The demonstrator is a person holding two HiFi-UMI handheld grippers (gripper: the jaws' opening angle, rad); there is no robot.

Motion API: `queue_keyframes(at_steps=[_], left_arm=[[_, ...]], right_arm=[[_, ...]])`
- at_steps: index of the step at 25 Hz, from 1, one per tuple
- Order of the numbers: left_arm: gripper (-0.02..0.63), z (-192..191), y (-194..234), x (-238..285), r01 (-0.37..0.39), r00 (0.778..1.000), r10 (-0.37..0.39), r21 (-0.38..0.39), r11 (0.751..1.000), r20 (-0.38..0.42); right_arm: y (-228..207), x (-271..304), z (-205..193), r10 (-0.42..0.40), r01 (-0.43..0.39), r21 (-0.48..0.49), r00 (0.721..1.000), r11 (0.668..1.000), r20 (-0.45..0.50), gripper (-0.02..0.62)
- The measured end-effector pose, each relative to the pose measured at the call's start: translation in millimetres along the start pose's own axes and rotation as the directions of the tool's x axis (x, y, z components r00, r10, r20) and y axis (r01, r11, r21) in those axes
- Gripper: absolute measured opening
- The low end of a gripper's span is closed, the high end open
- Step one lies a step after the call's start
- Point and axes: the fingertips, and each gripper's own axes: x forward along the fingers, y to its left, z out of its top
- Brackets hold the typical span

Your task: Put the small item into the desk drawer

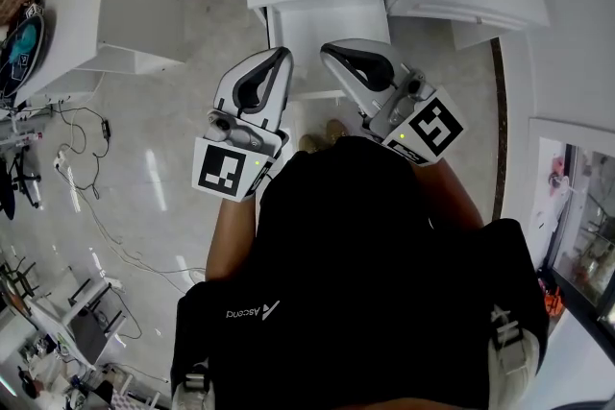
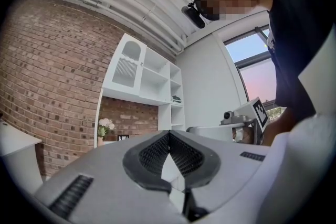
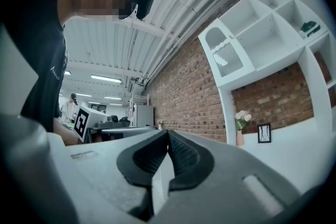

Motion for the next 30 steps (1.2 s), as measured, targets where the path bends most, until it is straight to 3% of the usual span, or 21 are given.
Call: queue_keyframes(at_steps=[10, 14, 22, 27, 30], left_arm=[[-0.002, 0.7, -15.9, -3.3, 0.027, 0.999, -0.026, 0.033, 0.999, -0.021], [-0.002, 17.2, -21.4, 2.0, 0.034, 0.998, -0.034, 0.017, 0.999, 0.051], [-0.002, 3.4, -18.1, -6.5, 0.003, 1.000, -0.003, 0.041, 0.999, -0.015], [-0.002, 8.6, -20.5, -6.7, 0.005, 1.000, -0.005, 0.035, 0.999, 0.009], [-0.002, 1.3, -18.9, -10.3, -0.001, 1.000, 0.002, 0.043, 0.999, -0.027]], right_arm=[[8.8, -7.8, 7.7, 0.021, -0.019, -0.057, 0.999, 0.998, 0.033, 0.000], [9.8, -9.0, 5.5, 0.026, -0.024, -0.061, 0.999, 0.998, 0.026, 0.000], [14.8, -6.4, 9.0, 0.055, -0.052, -0.070, 0.998, 0.996, 0.032, 0.000], [16.2, -6.0, 7.7, 0.068, -0.066, -0.077, 0.997, 0.995, 0.026, 0.000], [16.7, -5.1, 7.6, 0.073, -0.071, -0.075, 0.997, 0.995, 0.020, 0.000]])
